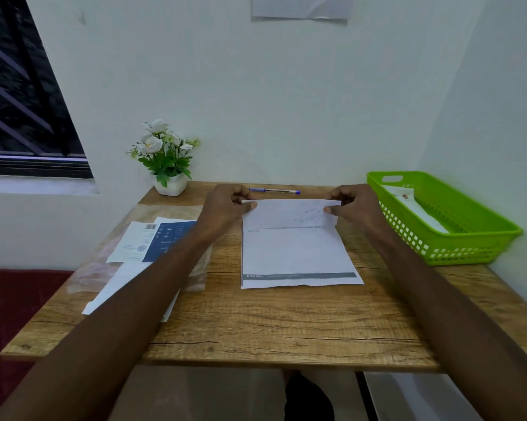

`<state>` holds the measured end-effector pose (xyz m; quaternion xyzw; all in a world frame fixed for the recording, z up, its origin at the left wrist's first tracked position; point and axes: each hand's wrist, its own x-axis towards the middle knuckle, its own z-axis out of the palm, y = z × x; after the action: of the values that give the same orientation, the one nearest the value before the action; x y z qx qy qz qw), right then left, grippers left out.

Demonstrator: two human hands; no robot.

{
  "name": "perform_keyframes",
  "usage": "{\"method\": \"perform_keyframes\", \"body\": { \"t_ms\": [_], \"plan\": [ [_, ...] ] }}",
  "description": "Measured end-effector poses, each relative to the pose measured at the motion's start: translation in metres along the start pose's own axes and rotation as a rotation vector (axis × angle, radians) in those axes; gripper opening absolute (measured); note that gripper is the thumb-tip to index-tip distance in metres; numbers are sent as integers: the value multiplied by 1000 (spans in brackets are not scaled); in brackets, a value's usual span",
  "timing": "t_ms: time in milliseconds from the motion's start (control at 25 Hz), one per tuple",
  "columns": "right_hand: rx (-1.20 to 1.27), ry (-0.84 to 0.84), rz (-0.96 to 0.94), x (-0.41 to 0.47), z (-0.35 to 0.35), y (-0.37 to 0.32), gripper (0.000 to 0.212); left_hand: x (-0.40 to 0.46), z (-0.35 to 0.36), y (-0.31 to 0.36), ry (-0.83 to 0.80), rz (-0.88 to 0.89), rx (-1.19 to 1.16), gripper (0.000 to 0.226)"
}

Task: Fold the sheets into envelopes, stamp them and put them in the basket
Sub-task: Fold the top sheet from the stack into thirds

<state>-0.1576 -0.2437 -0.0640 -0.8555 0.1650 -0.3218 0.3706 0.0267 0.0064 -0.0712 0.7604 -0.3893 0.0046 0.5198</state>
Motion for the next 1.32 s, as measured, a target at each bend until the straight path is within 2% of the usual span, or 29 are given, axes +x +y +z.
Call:
{"method": "perform_keyframes", "body": {
  "t_ms": [160, 280, 480, 680, 800, 880, 1040, 1200, 1320],
  "plan": [
    [-157, 73, 6, 0, 4, -3, 18, -4, 1, 3, 35, 79, 49, 11],
    [-324, 17, -34, -3, 7, -6, 16, -9, 2, 8, -7, 180, 199, 17],
    [-436, -49, -72, -7, 12, -13, 23, -16, 9, 15, -110, 339, 351, 21],
    [-608, -266, -70, -11, 18, -14, 34, -16, 10, 15, -282, 322, 583, 24],
    [-622, -433, 33, -12, 27, -13, 73, -18, 15, 17, -371, 269, 629, 33],
    [-646, -539, 24, -14, 36, -13, 84, -19, 19, 18, -402, 237, 651, 43],
    [-626, -702, -51, -23, 53, -15, 82, -23, 27, 17, -491, 215, 755, 54],
    [-672, -764, -110, -27, 70, -21, 79, -26, 35, 16, -652, 185, 751, 61],
    [-689, -776, -66, -26, 71, -18, 86, -24, 34, 14, -674, 169, 732, 62]
  ]
}}
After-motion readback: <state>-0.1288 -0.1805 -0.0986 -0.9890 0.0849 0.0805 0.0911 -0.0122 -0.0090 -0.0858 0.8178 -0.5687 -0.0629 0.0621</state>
